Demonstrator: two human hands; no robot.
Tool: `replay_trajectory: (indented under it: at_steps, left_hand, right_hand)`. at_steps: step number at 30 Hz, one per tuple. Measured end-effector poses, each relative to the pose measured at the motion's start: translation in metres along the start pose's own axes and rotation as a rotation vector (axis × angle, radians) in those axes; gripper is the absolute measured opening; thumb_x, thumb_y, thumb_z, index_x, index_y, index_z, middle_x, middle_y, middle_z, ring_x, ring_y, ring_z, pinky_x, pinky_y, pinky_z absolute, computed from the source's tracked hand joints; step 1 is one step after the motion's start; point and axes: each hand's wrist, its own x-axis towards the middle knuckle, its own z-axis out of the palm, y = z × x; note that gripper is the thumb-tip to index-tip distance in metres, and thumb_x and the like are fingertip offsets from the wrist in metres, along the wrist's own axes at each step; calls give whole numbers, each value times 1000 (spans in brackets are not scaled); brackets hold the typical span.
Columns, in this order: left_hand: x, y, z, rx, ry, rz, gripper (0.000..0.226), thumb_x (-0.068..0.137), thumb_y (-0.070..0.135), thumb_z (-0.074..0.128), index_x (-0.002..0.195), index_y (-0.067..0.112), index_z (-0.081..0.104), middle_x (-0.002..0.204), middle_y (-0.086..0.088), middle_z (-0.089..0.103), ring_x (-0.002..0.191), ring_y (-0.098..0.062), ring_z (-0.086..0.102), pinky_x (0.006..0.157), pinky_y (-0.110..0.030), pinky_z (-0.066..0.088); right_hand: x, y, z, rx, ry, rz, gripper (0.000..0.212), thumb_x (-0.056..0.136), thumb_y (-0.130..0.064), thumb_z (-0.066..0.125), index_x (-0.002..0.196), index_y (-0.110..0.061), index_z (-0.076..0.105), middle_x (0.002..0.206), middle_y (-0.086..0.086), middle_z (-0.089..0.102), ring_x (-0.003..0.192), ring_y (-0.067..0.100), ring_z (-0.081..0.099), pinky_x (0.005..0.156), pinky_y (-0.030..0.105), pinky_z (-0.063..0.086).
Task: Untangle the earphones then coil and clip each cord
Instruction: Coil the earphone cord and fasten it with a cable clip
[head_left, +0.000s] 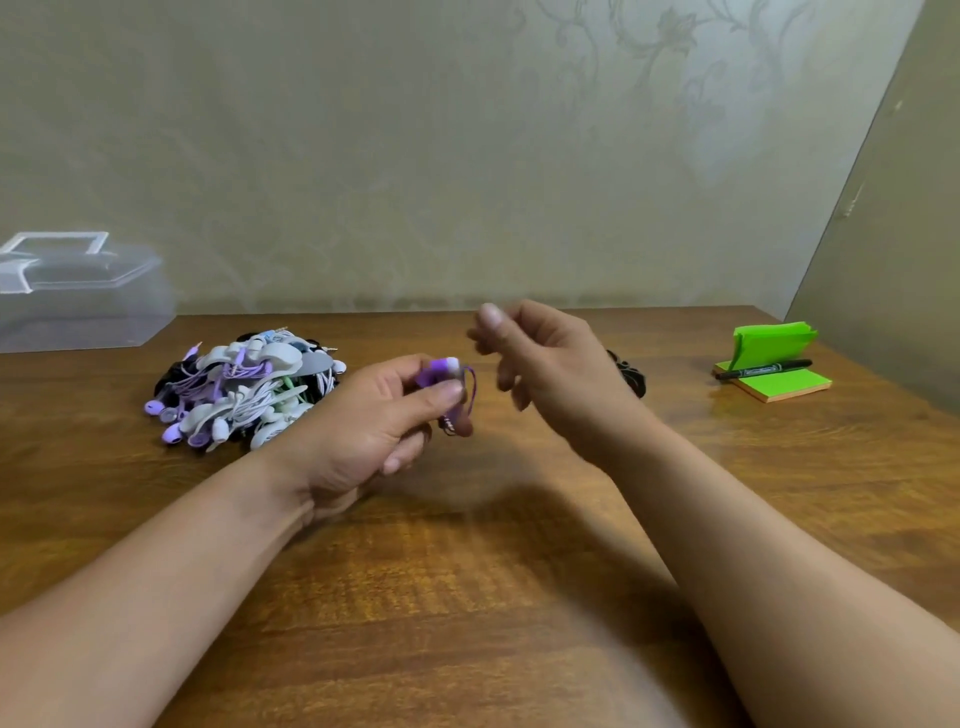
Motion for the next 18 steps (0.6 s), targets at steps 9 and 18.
replay_trajectory:
  at_steps: [9,18]
  left_hand:
    - [1,10,-5,-164,21,-53,28,110,20,42,82,21,43,72,0,41,46,-12,19,51,-29,15]
    - [-2,18,-5,-154,68,-52,21,104,20,35,85,15,43,70,1,32,47,-13,15,57,-36,9]
  right_hand:
    - [44,87,-98,-895,411,400,37,108,-34,42,119,-11,68,117,16,68,110,39,59,92,45,50]
    - [36,45,-65,-985,-157,436,30,101,-43,64,118,-19,65,97,-2,66,87,15,61,75,32,51]
